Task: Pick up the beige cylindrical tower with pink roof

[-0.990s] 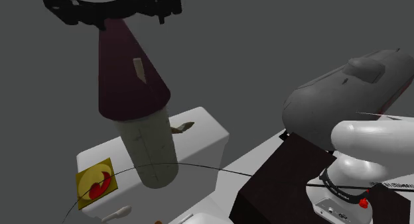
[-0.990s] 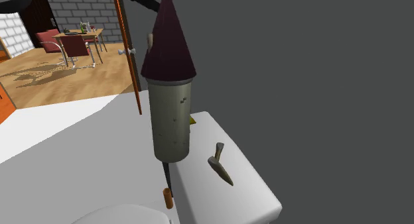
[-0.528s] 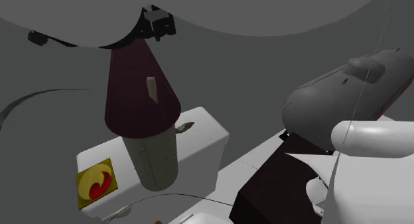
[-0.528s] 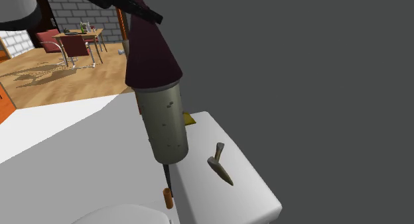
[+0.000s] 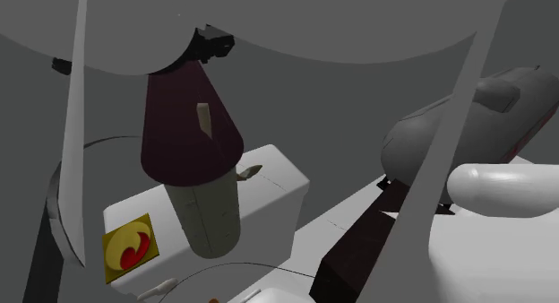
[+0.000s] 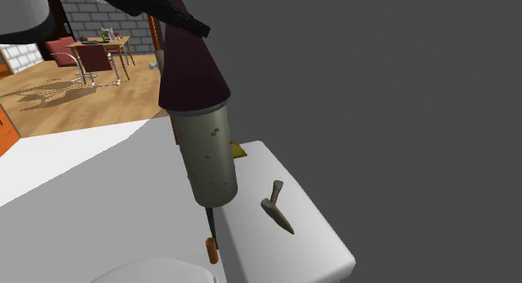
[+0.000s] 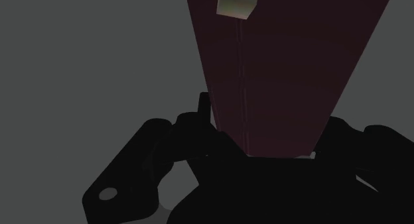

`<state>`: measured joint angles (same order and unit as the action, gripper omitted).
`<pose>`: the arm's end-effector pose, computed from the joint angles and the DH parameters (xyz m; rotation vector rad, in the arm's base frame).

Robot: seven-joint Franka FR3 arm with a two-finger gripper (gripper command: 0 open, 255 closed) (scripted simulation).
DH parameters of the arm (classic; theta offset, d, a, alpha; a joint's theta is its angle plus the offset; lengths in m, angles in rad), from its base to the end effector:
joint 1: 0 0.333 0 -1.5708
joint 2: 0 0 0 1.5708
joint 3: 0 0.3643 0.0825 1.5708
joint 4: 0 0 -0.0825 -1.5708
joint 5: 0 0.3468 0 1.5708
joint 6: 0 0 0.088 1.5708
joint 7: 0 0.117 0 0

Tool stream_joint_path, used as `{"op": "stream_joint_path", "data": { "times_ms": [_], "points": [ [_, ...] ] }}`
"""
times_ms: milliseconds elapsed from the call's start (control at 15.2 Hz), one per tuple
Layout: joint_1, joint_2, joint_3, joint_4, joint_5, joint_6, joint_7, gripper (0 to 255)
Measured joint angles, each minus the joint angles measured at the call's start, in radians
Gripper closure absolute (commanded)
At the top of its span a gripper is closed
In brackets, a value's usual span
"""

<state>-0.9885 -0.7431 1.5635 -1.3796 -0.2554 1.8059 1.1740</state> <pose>0.2928 0.5283 0.6786 2.4167 -0.5105 1.3999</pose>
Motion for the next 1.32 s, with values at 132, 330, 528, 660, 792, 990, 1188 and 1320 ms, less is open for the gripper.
{"op": "stream_joint_path", "data": {
  "times_ms": [132,330,528,660,792,990,1188,1320],
  "points": [
    [0.001,0.000,-0.001,-0.001,0.000,0.001,0.000,255],
    [-0.005,0.000,0.004,0.008,0.002,-0.006,-0.003,255],
    [-0.028,0.003,0.011,0.051,0.006,-0.031,-0.023,255],
    [-0.055,0.004,0.020,0.095,0.012,-0.055,-0.040,255],
    [-0.077,0.004,0.028,0.134,0.017,-0.076,-0.055,255],
    [-0.118,0.006,0.040,0.204,0.025,-0.112,-0.083,255],
    [-0.161,0.008,0.051,0.274,0.033,-0.149,-0.112,255],
    [-0.186,0.006,0.060,0.317,0.040,-0.173,-0.125,255]
  ]
}}
